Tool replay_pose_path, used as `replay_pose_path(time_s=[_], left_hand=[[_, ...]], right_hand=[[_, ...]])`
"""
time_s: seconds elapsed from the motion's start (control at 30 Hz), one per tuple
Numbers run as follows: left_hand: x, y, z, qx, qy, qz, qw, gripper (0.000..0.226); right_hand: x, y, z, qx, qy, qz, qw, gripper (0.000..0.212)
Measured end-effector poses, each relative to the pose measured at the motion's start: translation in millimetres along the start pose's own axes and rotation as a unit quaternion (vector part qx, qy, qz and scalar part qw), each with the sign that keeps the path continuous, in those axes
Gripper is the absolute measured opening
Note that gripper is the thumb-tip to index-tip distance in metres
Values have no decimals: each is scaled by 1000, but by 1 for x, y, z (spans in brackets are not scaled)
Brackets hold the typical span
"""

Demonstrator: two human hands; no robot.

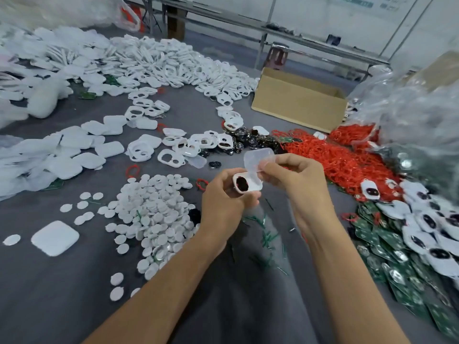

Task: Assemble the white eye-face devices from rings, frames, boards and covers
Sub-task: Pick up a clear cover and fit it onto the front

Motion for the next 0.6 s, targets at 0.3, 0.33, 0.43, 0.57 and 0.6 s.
replay_pose_path(time_s=[0.3, 0.33, 0.43, 0.57, 0.6], left_hand=[[0, -2, -5, -1, 29, 1, 1000, 44], [-1, -1, -5, 0, 31, 5, 1000, 45], [-2, -1, -5, 5, 41, 13, 999, 42], [-2, -2, -4, 3, 42, 14, 999, 41], [-2, -1, -4, 1, 40, 17, 999, 41]], right_hand=[[5, -1, -11, -118, 53, 4, 992, 4], [5, 0, -13, -120, 55, 7, 991, 4], [5, 1, -16, -131, 55, 2, 990, 4], [3, 4, -17, -178, 31, -26, 983, 6], [3, 4, -17, -201, 19, -35, 979, 10]])
Point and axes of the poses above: each hand's wrist, its own x-axis towards the middle knuckle, its own y-axis out of the palm, z = x × y, the point moved 2 cm from there along x, towards the middle knuckle, and after that the axes turned 9 degrees about y, right-handed, at the moved point
